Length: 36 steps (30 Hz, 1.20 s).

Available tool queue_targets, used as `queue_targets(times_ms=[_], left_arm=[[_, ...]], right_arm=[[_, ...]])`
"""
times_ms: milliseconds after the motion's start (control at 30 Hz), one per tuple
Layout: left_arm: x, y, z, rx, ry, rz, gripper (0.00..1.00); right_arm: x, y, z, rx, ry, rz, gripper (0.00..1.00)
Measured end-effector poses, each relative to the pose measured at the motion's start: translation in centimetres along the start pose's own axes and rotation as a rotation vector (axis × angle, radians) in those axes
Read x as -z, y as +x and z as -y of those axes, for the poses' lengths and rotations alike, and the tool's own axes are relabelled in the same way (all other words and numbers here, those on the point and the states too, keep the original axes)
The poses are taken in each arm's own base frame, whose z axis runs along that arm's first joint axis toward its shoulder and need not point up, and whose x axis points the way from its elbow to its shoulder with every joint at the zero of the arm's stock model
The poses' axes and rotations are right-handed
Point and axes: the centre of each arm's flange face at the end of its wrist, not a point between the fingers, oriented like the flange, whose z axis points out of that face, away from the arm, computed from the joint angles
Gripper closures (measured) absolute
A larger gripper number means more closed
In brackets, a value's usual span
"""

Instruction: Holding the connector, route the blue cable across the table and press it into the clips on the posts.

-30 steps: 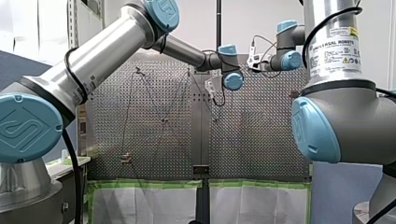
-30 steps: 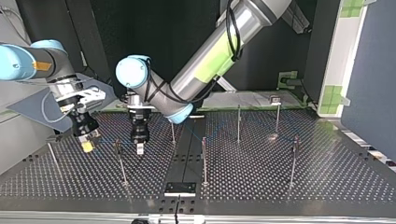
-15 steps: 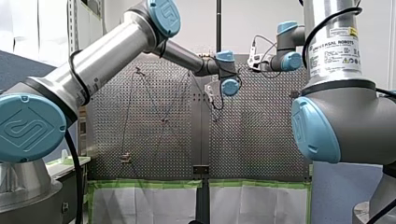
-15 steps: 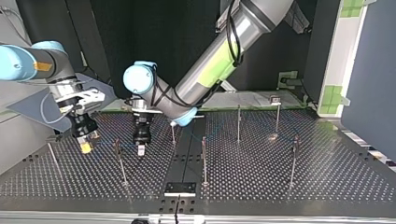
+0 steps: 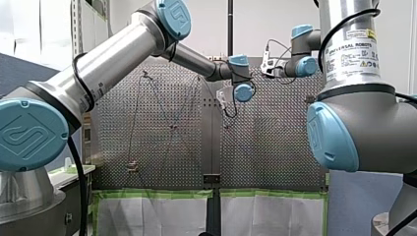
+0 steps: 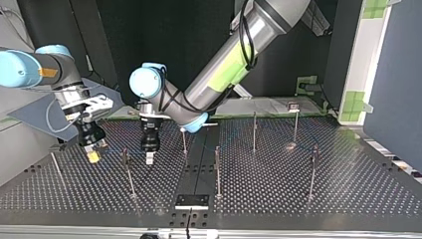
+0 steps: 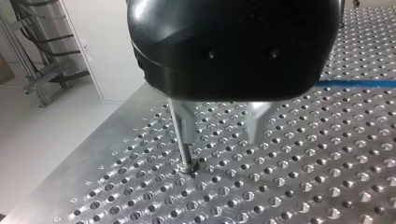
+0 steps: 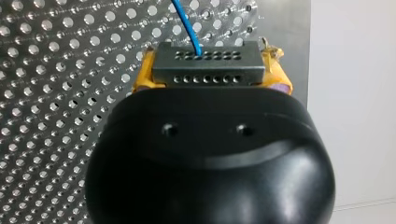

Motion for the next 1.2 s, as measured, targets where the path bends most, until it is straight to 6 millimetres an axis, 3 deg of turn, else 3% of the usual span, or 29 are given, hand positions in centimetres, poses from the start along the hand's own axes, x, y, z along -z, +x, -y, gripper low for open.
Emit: queue_targets(times_ms=[467, 667, 867, 1200], left_arm=[[2.2, 0.1, 0.8, 0.029, -0.031, -0.068, 0.0], [3.5, 0.0, 1.3, 0.027, -0.031, -0.106, 0.0], [6.3, -1.7, 3.0, 0.036, -0.033, -0.097, 0.0], [10.2, -5.2, 3.6, 0.035, -0.046, -0.107, 0.0]], right_arm=[[0.0, -0.3, -0.1, -0.002, -0.001, 0.004, 1.0], [0.1, -0.6, -1.3, -0.004, -0.019, 0.01, 1.0], [0.3, -0.6, -2.3, -0.003, -0.034, 0.011, 1.0], [0.5, -0.6, -2.9, -0.003, -0.041, 0.012, 1.0]])
